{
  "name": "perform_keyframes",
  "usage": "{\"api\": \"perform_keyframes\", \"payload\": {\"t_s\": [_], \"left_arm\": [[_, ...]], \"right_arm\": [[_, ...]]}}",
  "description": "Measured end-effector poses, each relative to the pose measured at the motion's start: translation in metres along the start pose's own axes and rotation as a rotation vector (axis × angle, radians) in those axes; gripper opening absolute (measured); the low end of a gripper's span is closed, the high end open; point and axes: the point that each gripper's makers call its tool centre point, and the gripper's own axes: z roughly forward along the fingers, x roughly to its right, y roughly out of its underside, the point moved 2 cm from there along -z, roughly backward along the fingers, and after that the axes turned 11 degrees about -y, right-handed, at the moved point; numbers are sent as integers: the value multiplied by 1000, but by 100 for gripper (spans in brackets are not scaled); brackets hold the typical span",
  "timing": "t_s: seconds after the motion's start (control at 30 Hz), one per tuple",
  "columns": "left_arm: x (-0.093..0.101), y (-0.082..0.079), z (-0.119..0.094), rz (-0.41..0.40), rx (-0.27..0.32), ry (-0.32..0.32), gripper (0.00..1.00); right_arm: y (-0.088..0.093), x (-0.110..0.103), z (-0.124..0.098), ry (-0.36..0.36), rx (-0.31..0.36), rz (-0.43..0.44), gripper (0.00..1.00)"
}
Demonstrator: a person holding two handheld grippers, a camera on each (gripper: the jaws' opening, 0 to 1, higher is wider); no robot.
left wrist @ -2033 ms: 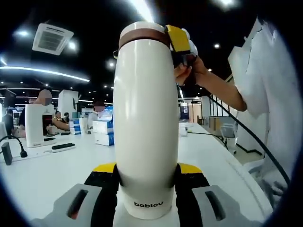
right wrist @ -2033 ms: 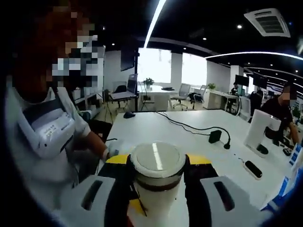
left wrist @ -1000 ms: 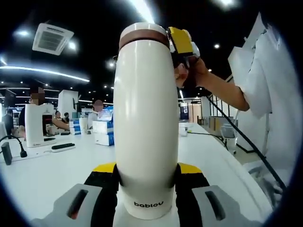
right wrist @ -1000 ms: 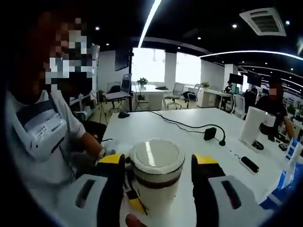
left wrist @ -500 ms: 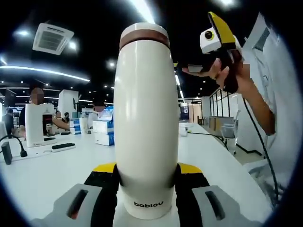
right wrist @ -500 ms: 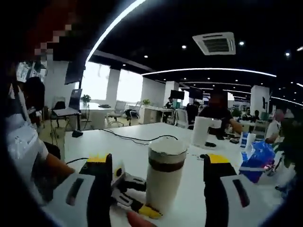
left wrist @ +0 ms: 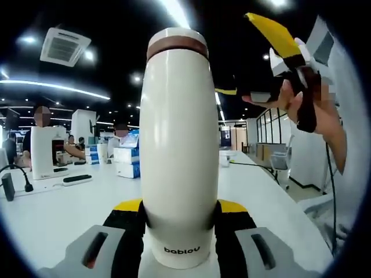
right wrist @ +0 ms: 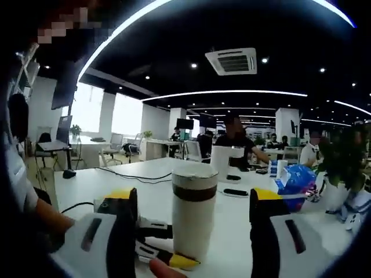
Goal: Grasp the water cup twist off the cup lid place the cup lid on the table
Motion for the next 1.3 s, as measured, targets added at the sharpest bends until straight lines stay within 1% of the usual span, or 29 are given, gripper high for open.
{"api": "perform_keyframes", "payload": {"t_s": [0.13, 0.23, 0.3, 0.4, 0.5, 0.67, 0.8, 0.9, 1.07, 1.17, 1.2, 1.3], "left_arm": [[0, 0, 0, 0, 0, 0, 48], [0, 0, 0, 0, -1, 1, 48], [0, 1, 0, 0, -1, 1, 48], [0, 1, 1, 1, 0, 2, 48], [-1, 1, 1, 3, 0, 3, 48], [-1, 1, 1, 3, 1, 3, 48], [-1, 1, 1, 3, 1, 4, 48], [-1, 1, 1, 3, 1, 5, 48], [-1, 1, 1, 4, 1, 5, 48], [-1, 1, 0, 6, 1, 5, 48], [-1, 1, 0, 7, 2, 6, 48], [-1, 1, 0, 8, 2, 6, 48]], "right_arm": [[-1, 1, 5, -6, 1, -9, 80], [-3, 4, 11, -11, 13, 6, 78], [-3, 4, 18, -20, 15, 6, 76], [-3, 12, 29, -8, -4, 9, 70], [-6, 15, 38, -17, 2, 14, 69], [-5, 14, 51, -35, -15, 9, 64], [-6, 16, 51, -34, -13, 10, 56], [-9, 16, 51, -39, -11, 3, 56], [-5, 15, 52, -54, -42, 24, 55], [-4, 16, 52, -70, -55, 25, 52], [-3, 13, 53, -107, -63, 76, 51], [-2, 17, 52, -111, -84, 65, 46]]}}
